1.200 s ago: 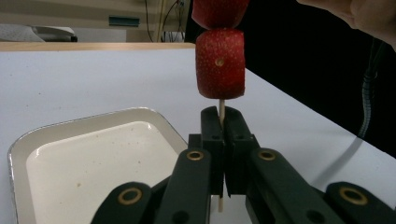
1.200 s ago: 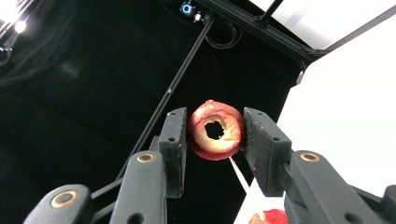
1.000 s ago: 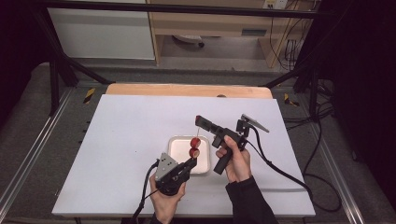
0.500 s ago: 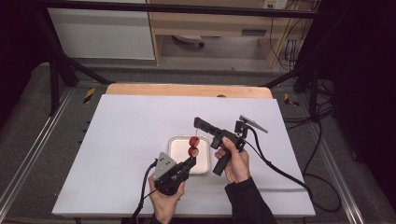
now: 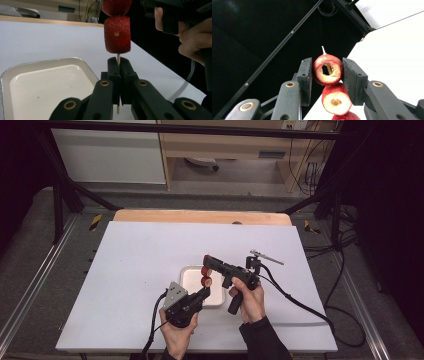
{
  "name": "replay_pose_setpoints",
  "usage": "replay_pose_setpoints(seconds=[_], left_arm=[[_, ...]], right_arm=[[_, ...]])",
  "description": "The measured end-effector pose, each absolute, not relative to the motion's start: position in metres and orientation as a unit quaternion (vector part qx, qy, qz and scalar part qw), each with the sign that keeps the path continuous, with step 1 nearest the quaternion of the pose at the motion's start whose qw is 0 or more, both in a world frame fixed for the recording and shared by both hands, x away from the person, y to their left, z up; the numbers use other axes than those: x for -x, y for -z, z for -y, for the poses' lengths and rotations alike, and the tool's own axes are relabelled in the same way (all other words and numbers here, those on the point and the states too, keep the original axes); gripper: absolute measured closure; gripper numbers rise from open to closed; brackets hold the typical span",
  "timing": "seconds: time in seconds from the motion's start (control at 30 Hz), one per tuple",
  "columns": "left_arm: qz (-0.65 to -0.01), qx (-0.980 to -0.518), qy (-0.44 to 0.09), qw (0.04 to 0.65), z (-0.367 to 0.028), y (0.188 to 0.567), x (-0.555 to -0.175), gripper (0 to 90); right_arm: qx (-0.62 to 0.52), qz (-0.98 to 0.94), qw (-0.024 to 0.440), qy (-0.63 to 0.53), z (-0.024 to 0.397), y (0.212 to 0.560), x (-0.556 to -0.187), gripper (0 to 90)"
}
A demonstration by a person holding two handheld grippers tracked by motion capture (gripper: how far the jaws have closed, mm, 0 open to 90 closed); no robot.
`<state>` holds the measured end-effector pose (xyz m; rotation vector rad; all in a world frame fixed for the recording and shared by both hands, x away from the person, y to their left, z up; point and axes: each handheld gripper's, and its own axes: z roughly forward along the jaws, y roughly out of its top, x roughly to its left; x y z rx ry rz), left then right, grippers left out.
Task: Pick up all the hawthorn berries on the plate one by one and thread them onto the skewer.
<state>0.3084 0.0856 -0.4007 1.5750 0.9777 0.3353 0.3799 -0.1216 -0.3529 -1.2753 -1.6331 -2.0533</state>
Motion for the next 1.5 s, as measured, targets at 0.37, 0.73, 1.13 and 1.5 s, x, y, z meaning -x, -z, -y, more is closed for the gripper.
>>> replay_pose_setpoints(seconds=[0.37,0.73,1.13,1.5], left_arm=[[-0.402,-0.689,-0.16,0.582,-0.083,0.404,-0.307,89.0],[-0.41,-0.695,-0.167,0.567,-0.098,0.411,-0.31,88.8],[-0.407,-0.713,-0.167,0.546,-0.116,0.41,-0.318,88.8],[-0.404,-0.729,-0.16,0.529,-0.132,0.401,-0.333,88.7]], right_arm=[[0.411,0.597,0.073,0.685,0.126,0.349,-0.374,61.7],[0.379,0.672,-0.029,0.635,0.142,0.355,-0.38,14.3],[0.384,0.744,-0.086,0.539,0.18,0.384,-0.385,1.7],[0.4,0.77,-0.128,0.481,0.214,0.412,-0.378,0.6]])
